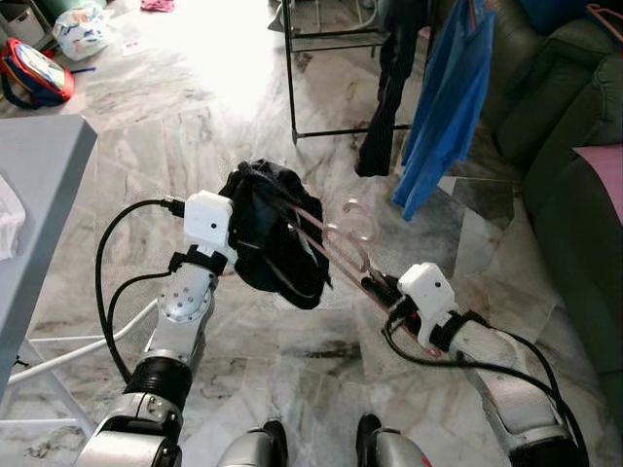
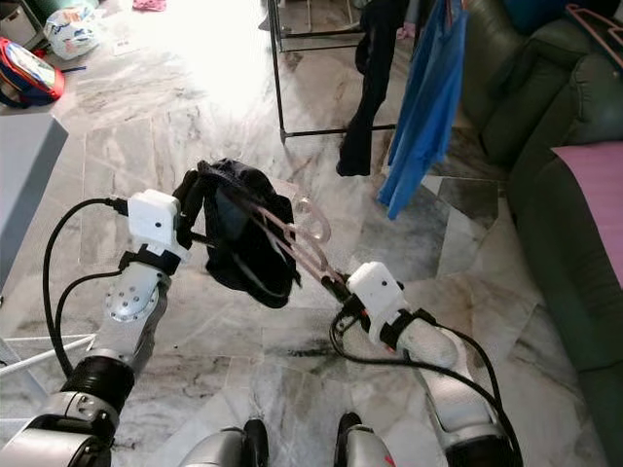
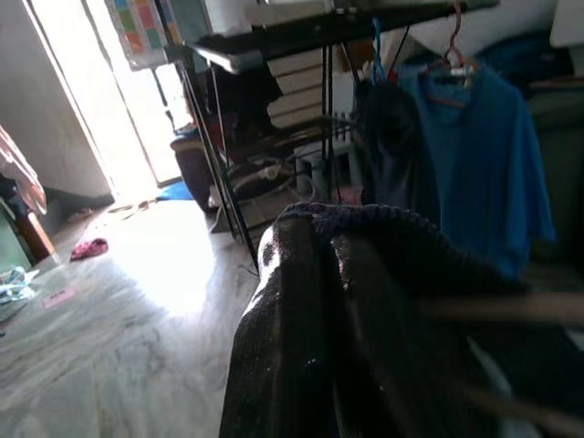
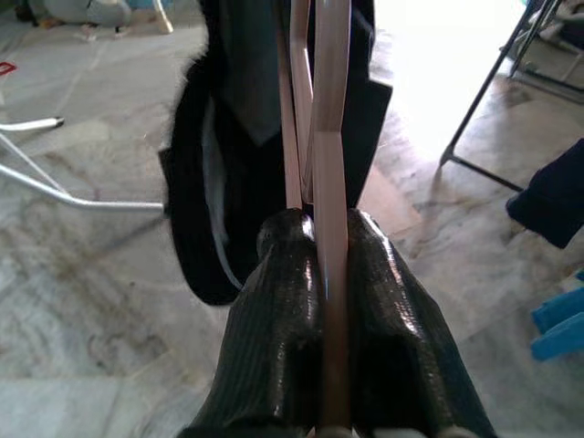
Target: Hang hanger
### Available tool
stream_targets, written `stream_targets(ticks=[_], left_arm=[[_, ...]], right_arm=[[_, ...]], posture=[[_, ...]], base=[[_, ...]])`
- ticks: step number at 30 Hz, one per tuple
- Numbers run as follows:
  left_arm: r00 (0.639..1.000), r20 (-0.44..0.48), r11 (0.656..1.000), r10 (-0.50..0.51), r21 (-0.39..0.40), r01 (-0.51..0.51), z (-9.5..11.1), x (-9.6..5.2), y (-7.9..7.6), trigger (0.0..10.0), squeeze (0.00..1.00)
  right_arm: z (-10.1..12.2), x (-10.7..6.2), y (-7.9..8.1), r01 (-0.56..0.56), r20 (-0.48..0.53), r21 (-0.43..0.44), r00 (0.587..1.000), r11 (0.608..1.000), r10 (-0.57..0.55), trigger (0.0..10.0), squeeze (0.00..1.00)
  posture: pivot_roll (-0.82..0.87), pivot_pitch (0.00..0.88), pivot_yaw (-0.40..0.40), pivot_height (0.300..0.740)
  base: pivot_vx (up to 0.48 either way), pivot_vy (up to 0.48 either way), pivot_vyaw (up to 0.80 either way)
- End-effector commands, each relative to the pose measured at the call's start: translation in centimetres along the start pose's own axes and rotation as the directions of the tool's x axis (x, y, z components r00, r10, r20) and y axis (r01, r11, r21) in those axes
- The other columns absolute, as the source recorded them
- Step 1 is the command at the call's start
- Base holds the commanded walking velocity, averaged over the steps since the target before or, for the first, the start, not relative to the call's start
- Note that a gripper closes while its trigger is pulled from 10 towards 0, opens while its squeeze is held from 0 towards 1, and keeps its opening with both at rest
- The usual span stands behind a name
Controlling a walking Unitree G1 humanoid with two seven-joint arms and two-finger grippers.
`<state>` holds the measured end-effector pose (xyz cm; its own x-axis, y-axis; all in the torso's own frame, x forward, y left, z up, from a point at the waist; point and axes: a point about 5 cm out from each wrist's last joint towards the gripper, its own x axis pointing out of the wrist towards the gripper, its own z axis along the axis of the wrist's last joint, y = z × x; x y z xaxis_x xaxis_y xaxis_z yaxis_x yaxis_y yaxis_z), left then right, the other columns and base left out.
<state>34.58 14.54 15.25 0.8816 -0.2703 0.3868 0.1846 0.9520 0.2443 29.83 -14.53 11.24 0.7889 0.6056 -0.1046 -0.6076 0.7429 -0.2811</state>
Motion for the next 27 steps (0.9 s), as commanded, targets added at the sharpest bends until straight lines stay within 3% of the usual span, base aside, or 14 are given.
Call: stream_targets(ticks=[1, 4, 7, 9, 10, 13, 18, 21, 27], left_arm=[[0.999, -0.032, 1.0, 0.009, 0.007, -0.009, -0.7, -0.7, 0.2, 0.0, 0.0], [0.997, -0.07, 0.999, -0.013, 0.03, 0.015, -1.2, -0.9, -0.2, 0.0, 0.0], [0.994, -0.105, 1.0, -0.016, 0.001, 0.016, -1.8, -1.3, -0.5, 0.0, 0.0], [0.991, -0.121, 0.998, -0.055, 0.026, 0.058, -1.9, -1.3, -1.1, 0.0, 0.0], [0.984, -0.171, 0.997, -0.057, 0.034, 0.063, -2.5, -1.4, -1.3, 0.0, 0.0], [0.98, -0.198, 0.999, -0.036, 0.016, 0.04, -2.9, -1.4, -1.3, 0.0, 0.0], [0.988, -0.15, 0.999, -0.046, -0.002, 0.047, -2.1, -0.7, -1.4, 0.0, 0.0], [0.99, -0.076, 0.993, -0.115, -0.032, 0.113, -1.2, -0.5, -2.5, 0.0, 0.0], [0.97, 0.04, 0.967, -0.239, -0.076, 0.241, 0.5, 0.0, -4.9, 0.0, 0.0]], right_arm=[[0.4, 0.1, -0.2, 0.026, 0.03, 0.01, 0.999, 1.0, -0.026, 10.0, 0.0], [0.9, 0.4, -0.4, 0.033, 0.05, -0.002, 0.998, 0.999, -0.032, 10.0, 0.0], [1.3, 0.8, -0.4, 0.025, 0.065, -0.02, 0.998, 0.999, -0.024, 10.0, 0.0], [1.7, 1.0, -0.1, -0.01, 0.09, 0.013, 0.996, 1.0, 0.009, 10.0, 0.0], [1.9, 1.0, 0.6, -0.07, 0.097, 0.023, 0.993, 0.997, 0.068, 10.0, 0.0], [2.0, 0.5, 1.5, -0.164, 0.095, 0.023, 0.982, 0.986, 0.161, 10.0, 0.0], [0.8, -0.3, 0.3, -0.088, 0.032, 0.003, 0.996, 0.996, 0.087, 10.0, 0.0], [0.0, -0.5, -0.4, -0.025, -0.005, 0.022, 1.0, 0.999, 0.025, 10.0, 0.0], [-1.5, -0.1, 0.9, -0.057, -0.074, 0.107, 0.995, 0.993, 0.065, 10.0, 0.0]], posture=[[0.0, 0.267, 0.051, 0.74], [0.0, 0.263, 0.051, 0.74], [-0.01, 0.262, 0.05, 0.74], [-0.01, 0.259, 0.05, 0.74], [-0.01, 0.258, 0.049, 0.74], [-0.01, 0.255, 0.047, 0.74], [-0.02, 0.253, 0.048, 0.74], [-0.02, 0.253, 0.05, 0.74], [-0.02, 0.258, 0.049, 0.74]], base=[[0.0, 0.0, 0.0], [0.0, 0.0, 0.0], [0.0, 0.0, 0.0], [0.0, 0.0, 0.0], [0.0, 0.0, 0.0], [0.0, 0.0, 0.0], [0.0, 0.0, 0.0], [0.0, 0.0, 0.0], [0.0, 0.0, 0.0]])
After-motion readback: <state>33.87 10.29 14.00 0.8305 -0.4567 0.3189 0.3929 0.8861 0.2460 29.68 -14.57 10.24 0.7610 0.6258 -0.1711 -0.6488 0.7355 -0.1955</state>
